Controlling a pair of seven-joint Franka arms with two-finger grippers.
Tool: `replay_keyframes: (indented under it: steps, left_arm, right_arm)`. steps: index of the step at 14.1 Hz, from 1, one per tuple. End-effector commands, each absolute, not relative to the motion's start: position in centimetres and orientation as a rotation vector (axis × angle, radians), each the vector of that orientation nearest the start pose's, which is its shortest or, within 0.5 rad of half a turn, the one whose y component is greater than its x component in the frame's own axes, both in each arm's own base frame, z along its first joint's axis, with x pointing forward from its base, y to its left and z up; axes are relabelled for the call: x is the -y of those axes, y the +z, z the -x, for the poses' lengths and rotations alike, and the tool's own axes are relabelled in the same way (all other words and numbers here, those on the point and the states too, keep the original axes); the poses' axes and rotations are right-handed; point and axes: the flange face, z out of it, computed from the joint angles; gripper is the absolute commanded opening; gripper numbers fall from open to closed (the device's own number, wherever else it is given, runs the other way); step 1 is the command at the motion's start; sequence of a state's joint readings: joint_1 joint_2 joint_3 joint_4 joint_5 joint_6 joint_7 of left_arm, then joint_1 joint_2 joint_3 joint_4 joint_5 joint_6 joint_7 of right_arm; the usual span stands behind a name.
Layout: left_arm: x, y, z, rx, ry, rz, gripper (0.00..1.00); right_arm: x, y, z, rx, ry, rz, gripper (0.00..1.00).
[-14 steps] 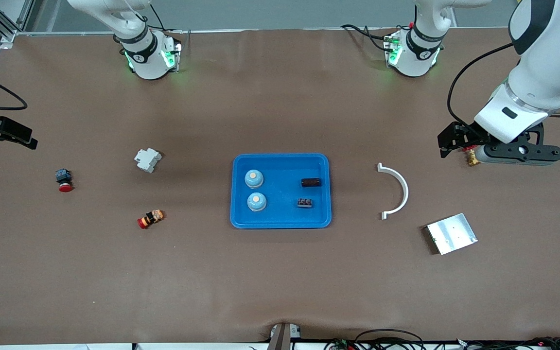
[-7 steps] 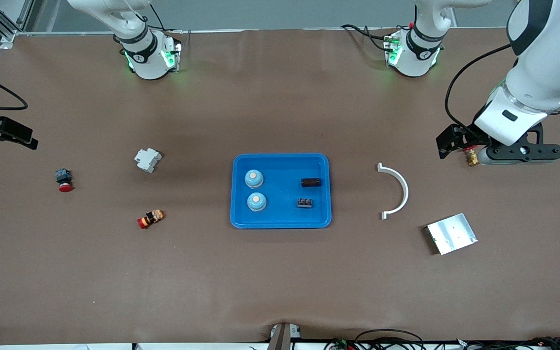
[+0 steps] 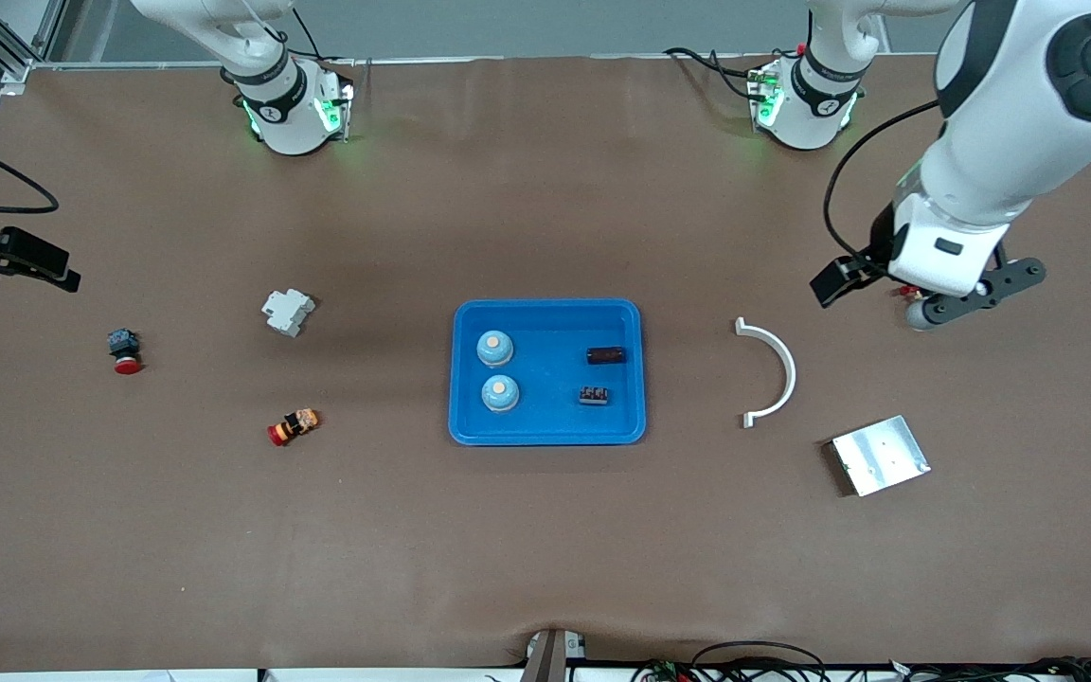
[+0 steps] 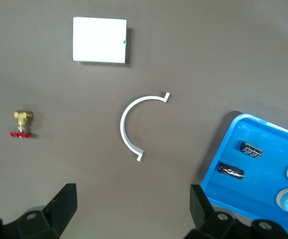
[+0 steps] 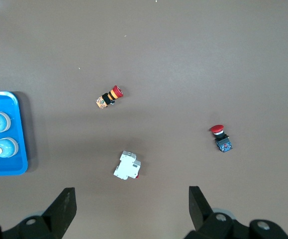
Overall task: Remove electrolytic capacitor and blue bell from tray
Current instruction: 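Move the left and right grippers from rest toward the blue tray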
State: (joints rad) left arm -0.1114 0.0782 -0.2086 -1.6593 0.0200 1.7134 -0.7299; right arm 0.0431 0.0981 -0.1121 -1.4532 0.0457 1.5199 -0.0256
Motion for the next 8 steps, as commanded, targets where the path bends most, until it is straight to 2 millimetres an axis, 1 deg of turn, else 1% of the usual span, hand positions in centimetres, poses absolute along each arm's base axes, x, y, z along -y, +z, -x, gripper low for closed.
replay_keyframes:
  steps: [1,2,3,4,5,6,7,8]
  left_arm:
    - [18.2,54.8,-55.4,0.789,0.045,2.987,1.00]
    - [18.3,54.1,-55.5,0.826,0.065,2.970,1.00]
    - [18.5,54.0,-55.5,0.836,0.071,2.966,1.00]
    - [18.7,54.0,-55.6,0.900,0.076,2.964,1.00]
    - [19.3,54.2,-55.8,0.984,0.042,2.950,1.00]
    - [20.5,54.1,-55.6,1.033,0.016,2.931,1.00]
    - [21.7,53.1,-55.6,1.051,0.034,2.913,1.00]
    - [22.3,52.8,-55.5,1.084,0.042,2.899,1.00]
  right_arm:
    - [3.0,62.2,-57.5,-0.073,0.034,3.066,1.00]
    - [2.9,61.7,-57.8,-0.073,0.044,3.052,1.00]
    - [2.6,61.4,-58.0,-0.071,0.048,3.044,1.00]
    - [1.7,60.5,-58.5,-0.054,0.064,3.043,1.00]
    - [-0.2,59.8,-58.8,-0.009,0.084,3.038,1.00]
    - [-2.2,59.0,-59.0,0.034,0.110,3.041,1.00]
    - [-3.2,58.1,-59.2,0.059,0.135,3.041,1.00]
    - [-4.4,57.3,-59.3,0.087,0.146,3.043,1.00]
